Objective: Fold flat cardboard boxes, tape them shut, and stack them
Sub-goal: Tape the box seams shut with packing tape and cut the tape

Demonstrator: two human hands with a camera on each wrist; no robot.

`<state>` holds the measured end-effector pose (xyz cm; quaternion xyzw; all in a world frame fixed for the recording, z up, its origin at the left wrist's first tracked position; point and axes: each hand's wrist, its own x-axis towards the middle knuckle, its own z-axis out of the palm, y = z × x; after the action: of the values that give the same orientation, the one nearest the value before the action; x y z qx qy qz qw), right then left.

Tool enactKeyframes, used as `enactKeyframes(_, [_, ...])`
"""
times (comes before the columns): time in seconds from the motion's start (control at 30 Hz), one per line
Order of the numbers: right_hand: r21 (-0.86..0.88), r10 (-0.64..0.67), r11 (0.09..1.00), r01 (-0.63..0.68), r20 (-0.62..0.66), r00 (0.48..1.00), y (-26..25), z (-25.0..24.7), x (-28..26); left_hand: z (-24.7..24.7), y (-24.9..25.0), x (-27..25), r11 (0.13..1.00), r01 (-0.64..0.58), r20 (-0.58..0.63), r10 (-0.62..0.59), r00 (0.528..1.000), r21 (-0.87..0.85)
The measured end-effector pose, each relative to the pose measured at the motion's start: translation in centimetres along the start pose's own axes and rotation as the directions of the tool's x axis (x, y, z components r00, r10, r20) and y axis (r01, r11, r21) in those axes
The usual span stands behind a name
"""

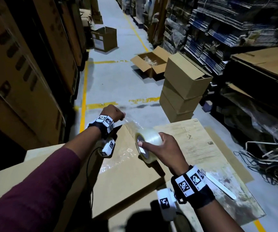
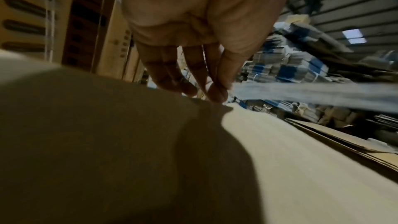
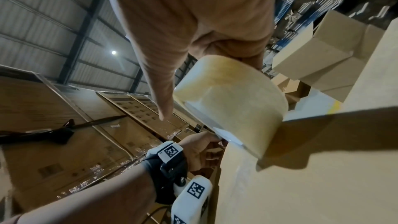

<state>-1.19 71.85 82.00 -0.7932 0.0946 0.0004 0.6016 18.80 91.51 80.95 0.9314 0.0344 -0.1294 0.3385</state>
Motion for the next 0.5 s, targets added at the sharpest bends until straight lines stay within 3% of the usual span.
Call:
enactKeyframes(0.23, [0.133,0.084,0.988,-0.08,-0.022,0.996,-1.3,-0.2,0.7,1.0,0.3,1.8,0.981,0.177,0.248,-0.152,0.957,-0.079])
enactKeyframes(0.3, [0.199,0.108,0.974,-0.105,-0.002,0.994,-1.5,-0.5,0.6,1.2,0.2,2.1,0.983,0.176,0.29,-0.154,0.945,-0.054])
enactKeyframes(0.5, [0.112,0.06,0.992,-0.059,-0.005,0.998,-0.7,-0.5,0.9,1.8,-0.2,3.4,0.983,0.171,0.39,-0.181,0.903,0.06])
